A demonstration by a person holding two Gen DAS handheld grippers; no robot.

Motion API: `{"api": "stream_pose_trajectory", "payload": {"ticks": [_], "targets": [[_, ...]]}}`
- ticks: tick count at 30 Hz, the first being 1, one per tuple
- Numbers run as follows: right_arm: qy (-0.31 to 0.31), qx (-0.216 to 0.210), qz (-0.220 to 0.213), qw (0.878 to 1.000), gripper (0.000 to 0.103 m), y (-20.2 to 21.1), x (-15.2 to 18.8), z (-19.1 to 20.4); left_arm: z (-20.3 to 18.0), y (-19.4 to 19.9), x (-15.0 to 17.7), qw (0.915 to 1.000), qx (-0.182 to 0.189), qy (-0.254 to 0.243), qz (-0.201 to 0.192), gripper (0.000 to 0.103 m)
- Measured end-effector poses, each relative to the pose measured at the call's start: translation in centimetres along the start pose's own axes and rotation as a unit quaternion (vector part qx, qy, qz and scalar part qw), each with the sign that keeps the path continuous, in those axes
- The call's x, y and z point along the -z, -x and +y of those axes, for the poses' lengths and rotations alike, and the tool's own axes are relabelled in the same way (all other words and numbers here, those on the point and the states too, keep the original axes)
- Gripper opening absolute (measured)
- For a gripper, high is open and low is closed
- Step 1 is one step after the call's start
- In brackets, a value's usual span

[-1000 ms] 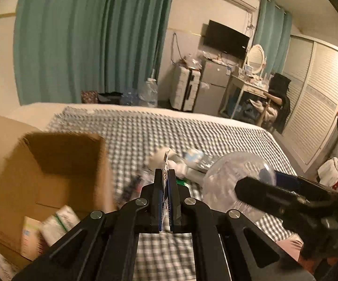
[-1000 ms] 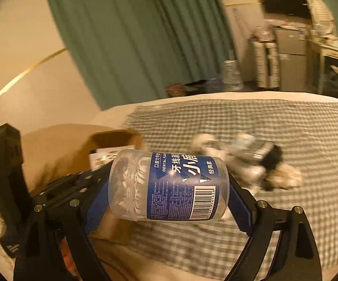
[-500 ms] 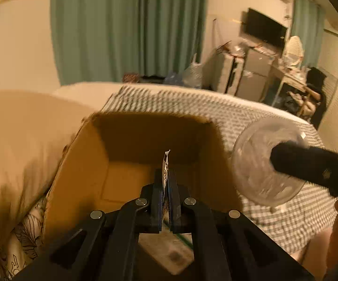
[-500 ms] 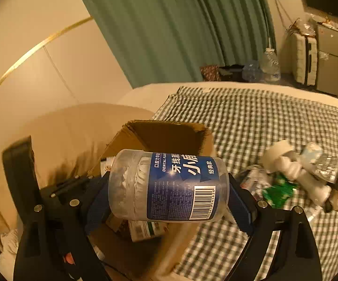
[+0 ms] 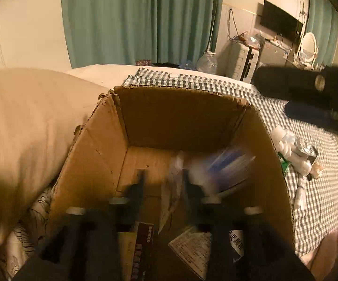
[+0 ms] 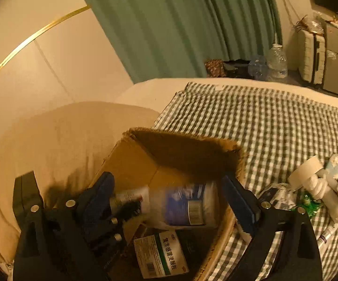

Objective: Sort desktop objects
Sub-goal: 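Open both tools to drop the bottle and sachet into the box, then return to the pile and grasp the white toothpaste tube with the left tool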

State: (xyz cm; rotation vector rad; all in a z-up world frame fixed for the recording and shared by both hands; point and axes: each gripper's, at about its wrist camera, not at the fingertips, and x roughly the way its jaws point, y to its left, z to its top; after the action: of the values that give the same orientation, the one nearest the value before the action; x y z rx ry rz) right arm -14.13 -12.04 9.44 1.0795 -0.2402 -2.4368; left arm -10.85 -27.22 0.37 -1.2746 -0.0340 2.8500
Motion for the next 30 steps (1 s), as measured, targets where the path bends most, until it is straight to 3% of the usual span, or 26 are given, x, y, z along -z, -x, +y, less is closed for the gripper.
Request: {"api": "stream_pose_trajectory", "payload": {"ticks": [1,3,8,15,19,26,30], "targets": [[0.0,0.003,-0.008,1.0,0.094,0.7,-0.1,-0.2,-0.1,0.6,0.2,0.9999,-0.003,0.0,-0.011,0.072],[-0.001,0.014,-0.022,1.0,0.094,2.5,-0.1,-0.8,-0.3,1.7,0.6,0.9996,0.001,-0.001,-0.029,0.073],[-0.024,0.066,-0.05,0.996,0.094,8.0,1.3,-5.2,-2.2,4.4,1.3,0.999,0.015,0.004,-0.042,0.088],[-0.068,0.171,-0.077,0.98,0.094,15.9,5.5,-13.8,-10.3,7.3,1.4,0.9956,0.071,-0.002,-0.061,0.103],[-0.108,0.218,-0.083,0.966,0.094,18.9,8.6,-19.3,-15.1,7.0,2.4,0.9939,0.096,-0.01,-0.053,0.103],[-0.166,0.226,-0.07,0.957,0.094,19.3,12.8,-26.1,-21.7,3.1,5.7,0.9943,0.105,-0.007,-0.014,0.103],[-0.184,0.227,-0.064,0.954,0.094,18.7,14.0,-28.5,-24.9,0.5,7.3,0.9926,0.116,-0.035,0.008,0.103]]}}
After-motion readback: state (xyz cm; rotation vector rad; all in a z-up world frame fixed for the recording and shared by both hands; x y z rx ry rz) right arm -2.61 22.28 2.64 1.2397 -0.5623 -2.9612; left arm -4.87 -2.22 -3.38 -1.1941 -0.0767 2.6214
